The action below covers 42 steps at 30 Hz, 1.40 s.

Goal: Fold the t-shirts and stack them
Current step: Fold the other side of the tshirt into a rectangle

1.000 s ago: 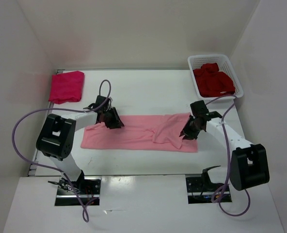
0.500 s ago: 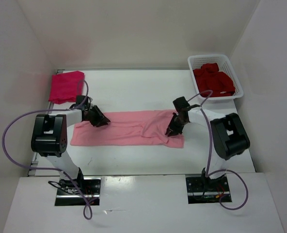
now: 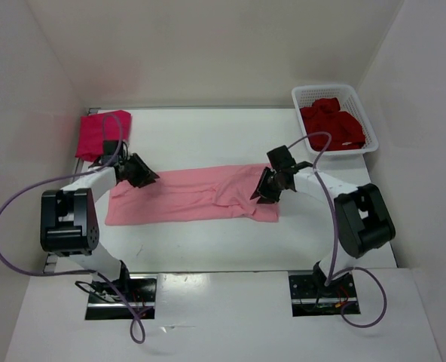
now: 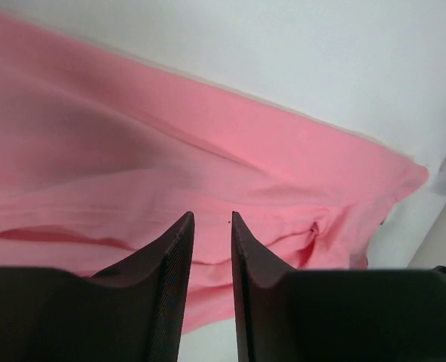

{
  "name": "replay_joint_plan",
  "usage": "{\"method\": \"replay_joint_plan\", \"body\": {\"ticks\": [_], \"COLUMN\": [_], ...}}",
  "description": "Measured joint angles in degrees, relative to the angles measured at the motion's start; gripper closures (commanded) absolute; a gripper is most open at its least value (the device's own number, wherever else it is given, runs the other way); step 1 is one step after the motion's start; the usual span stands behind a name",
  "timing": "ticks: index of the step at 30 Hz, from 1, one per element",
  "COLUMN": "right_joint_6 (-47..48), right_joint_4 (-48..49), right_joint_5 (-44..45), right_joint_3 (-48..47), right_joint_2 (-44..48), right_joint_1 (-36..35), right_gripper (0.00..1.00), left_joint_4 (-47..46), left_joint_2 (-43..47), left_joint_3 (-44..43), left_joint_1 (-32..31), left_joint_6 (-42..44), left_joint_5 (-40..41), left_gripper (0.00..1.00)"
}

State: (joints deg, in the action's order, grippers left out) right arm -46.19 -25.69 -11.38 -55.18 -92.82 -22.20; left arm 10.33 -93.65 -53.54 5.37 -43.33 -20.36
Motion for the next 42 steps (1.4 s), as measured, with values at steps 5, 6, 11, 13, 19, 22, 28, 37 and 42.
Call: {"method": "replay_joint_plan", "body": {"ticks": [5, 6, 11, 13, 19, 22, 28, 37, 42], "right_joint_6": [-1.0, -1.2, -1.5, -1.3, -1.1, -0.9, 0.2, 4.3, 5.4], "right_joint_4": [-0.1, 0.0, 1.6, 2.6, 4.5, 5.0, 3.2, -3.1, -5.2], "right_joint_5": [-0.5, -0.7, -3.1, -4.0, -5.8, -6.5, -6.8, -6.4, -6.4], "right_joint_3": [6.1, 6.6, 6.9, 6.9, 6.9, 6.9, 6.4, 4.6, 7.4], "right_joint_2": [3.6, 3.6, 2.8, 2.1, -0.3, -0.8, 0.3, 4.9, 4.3], "right_joint_1": [0.0, 0.0, 0.0, 0.0, 0.0, 0.0, 0.3, 2.9, 2.9], "right_gripper": [0.64, 0.59, 0.58, 0.58, 0.73, 0.83, 0.96, 0.93, 0.71], "left_joint_4": [0.2, 0.4, 1.6, 2.1, 3.7, 3.6, 3.8, 6.4, 8.0], "left_joint_2": [4.3, 4.4, 4.4, 4.4, 4.4, 4.7, 5.4, 6.5, 7.3], "left_joint_3": [0.0, 0.1, 2.7, 4.5, 6.6, 6.6, 6.6, 6.6, 6.6], "left_joint_1": [-3.6, -4.4, -6.8, -7.0, -8.0, -8.3, -8.3, -8.3, -8.3], "left_joint_6": [2.1, 2.7, 4.4, 4.4, 4.4, 4.4, 4.4, 5.7, 6.0], "left_joint_5": [0.7, 0.9, 1.2, 1.2, 1.2, 1.2, 1.2, 2.2, 3.2], "left_gripper": [0.67, 0.67, 0.67, 0.67, 0.67, 0.67, 0.65, 0.65, 0.65]}}
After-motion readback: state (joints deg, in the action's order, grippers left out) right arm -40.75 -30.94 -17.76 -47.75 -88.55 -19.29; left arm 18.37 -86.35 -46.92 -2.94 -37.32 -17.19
